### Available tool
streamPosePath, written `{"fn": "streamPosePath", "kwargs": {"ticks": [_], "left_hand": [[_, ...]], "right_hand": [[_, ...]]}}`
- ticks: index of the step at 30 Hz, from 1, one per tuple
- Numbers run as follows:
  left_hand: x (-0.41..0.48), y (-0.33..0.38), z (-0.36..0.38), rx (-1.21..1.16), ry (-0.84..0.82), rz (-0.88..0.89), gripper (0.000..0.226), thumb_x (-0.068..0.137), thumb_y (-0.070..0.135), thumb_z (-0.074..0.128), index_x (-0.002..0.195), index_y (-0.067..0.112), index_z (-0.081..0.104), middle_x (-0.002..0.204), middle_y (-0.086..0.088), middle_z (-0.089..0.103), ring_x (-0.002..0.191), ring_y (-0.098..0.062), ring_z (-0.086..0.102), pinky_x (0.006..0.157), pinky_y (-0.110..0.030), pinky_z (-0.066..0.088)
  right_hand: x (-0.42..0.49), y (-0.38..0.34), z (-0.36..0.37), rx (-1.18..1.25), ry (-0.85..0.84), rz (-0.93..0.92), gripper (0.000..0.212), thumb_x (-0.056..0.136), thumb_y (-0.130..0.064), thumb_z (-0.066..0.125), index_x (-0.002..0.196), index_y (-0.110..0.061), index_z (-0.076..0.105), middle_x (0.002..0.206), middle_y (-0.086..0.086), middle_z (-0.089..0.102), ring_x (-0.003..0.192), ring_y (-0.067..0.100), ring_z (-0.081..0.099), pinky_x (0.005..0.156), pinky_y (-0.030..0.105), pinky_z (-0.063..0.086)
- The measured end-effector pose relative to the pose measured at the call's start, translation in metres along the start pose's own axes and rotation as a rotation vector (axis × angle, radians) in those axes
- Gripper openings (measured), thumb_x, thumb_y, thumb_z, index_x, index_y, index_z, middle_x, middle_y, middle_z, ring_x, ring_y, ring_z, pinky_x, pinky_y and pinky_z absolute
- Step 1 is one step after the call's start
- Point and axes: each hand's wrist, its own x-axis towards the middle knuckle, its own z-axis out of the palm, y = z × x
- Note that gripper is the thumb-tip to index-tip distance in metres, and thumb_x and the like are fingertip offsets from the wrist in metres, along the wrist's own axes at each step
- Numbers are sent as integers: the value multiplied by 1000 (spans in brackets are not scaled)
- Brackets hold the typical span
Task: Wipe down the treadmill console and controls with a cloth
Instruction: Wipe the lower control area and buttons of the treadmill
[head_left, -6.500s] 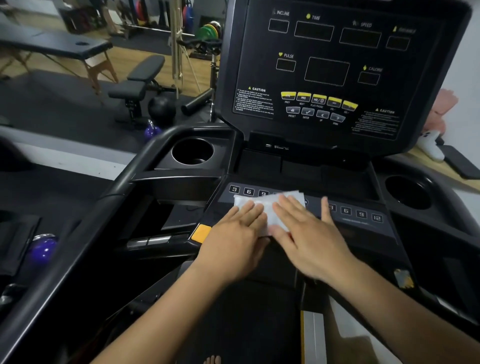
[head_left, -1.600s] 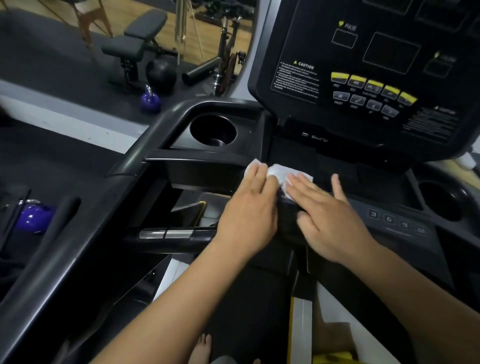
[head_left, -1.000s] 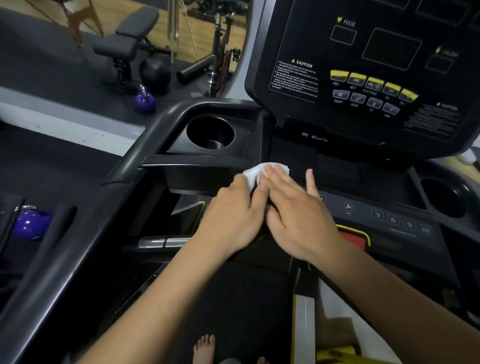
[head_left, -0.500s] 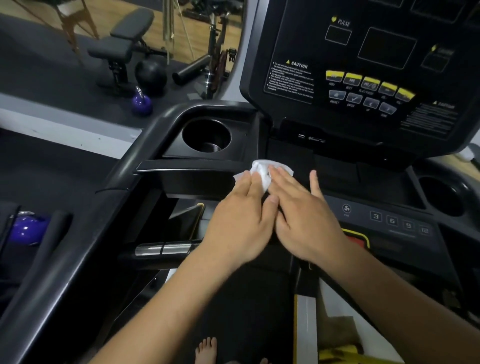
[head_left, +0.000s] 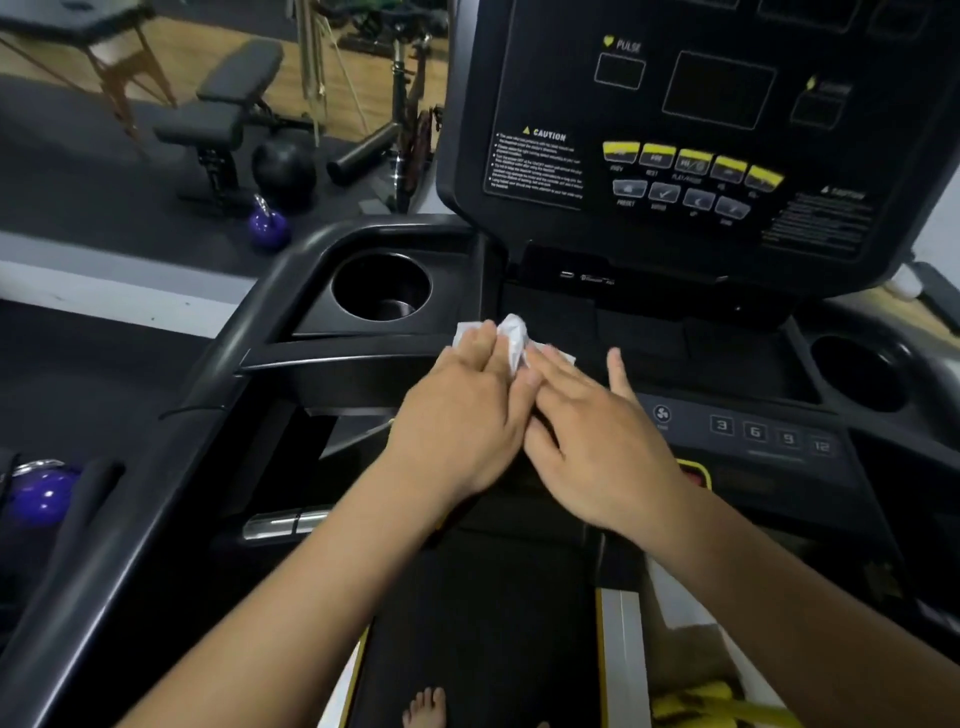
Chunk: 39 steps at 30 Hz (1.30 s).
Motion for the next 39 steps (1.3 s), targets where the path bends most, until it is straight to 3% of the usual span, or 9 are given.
{"fn": "streamPosePath", "kwargs": {"ticks": [4, 8, 16, 21, 26, 28, 31, 34, 39], "left_hand": [[-30, 30, 6, 57, 5, 46, 82, 96, 58, 6, 150, 5, 36, 157, -16, 35, 149, -27, 25, 123, -41, 18], [-8, 75, 16, 69, -71, 151, 82, 95, 58, 5, 154, 4, 24, 162, -16, 21, 152, -27, 12, 123, -37, 4], [51, 172, 48, 132, -183, 396, 64, 107, 43, 18, 154, 0, 16, 162, -18, 20, 151, -29, 13, 124, -39, 6], [62, 205, 60, 156, -182, 427, 61, 107, 40, 21, 151, -1, 26, 157, -19, 32, 146, -30, 26, 121, -38, 13], [63, 169, 50, 93, -53, 366, 65, 101, 48, 14, 130, 9, 56, 123, -12, 64, 115, -28, 58, 111, -39, 27], [56, 141, 41, 155, -2, 308, 80, 90, 55, -1, 130, 18, 58, 113, -6, 68, 109, -25, 61, 113, -39, 26], [40, 89, 24, 246, 28, 218, 77, 89, 58, 1, 125, 24, 59, 106, 1, 68, 107, -22, 61, 112, -40, 26], [23, 38, 6, 269, 64, 134, 63, 93, 56, 12, 117, 23, 60, 106, 2, 67, 108, -22, 62, 113, -46, 28], [12, 15, 4, 283, 60, 100, 69, 96, 46, 10, 138, 13, 53, 126, -3, 64, 124, -21, 55, 117, -50, 25]], "right_hand": [[-37, 34, 5, -7, 37, 65, 60, 95, -48, 16, 151, -29, 25, 158, -15, 17, 145, -4, 6, 120, 54, -1], [-60, 78, 1, -13, 75, 165, 63, 93, -49, 16, 150, -25, 27, 152, -19, 13, 142, -6, 8, 120, 51, -3], [-101, 157, -13, 6, 162, 433, 50, 100, -31, 36, 148, -19, 36, 155, -6, 31, 136, -4, 13, 120, 54, 0], [-117, 182, -18, -11, 160, 547, 48, 99, -30, 42, 146, -18, 42, 152, -2, 40, 142, 12, 34, 119, 55, -3], [-90, 162, -27, -49, 143, 413, 39, 97, -33, 39, 131, -25, 57, 143, -5, 53, 137, 10, 41, 119, 56, 5], [-70, 142, -27, -8, 141, 336, 39, 98, -35, 39, 132, -28, 56, 142, -6, 54, 135, 10, 43, 120, 52, 7], [-40, 103, -22, 23, 119, 238, 44, 98, -41, 37, 138, -27, 50, 144, -7, 51, 135, 11, 41, 120, 47, 7], [-11, 62, -14, 23, 85, 136, 49, 99, -44, 34, 143, -25, 44, 146, -5, 49, 135, 15, 41, 121, 47, 7], [3, 34, -8, 16, 40, 75, 55, 100, -44, 30, 149, -21, 33, 152, -3, 40, 139, 17, 33, 121, 52, 3]]}}
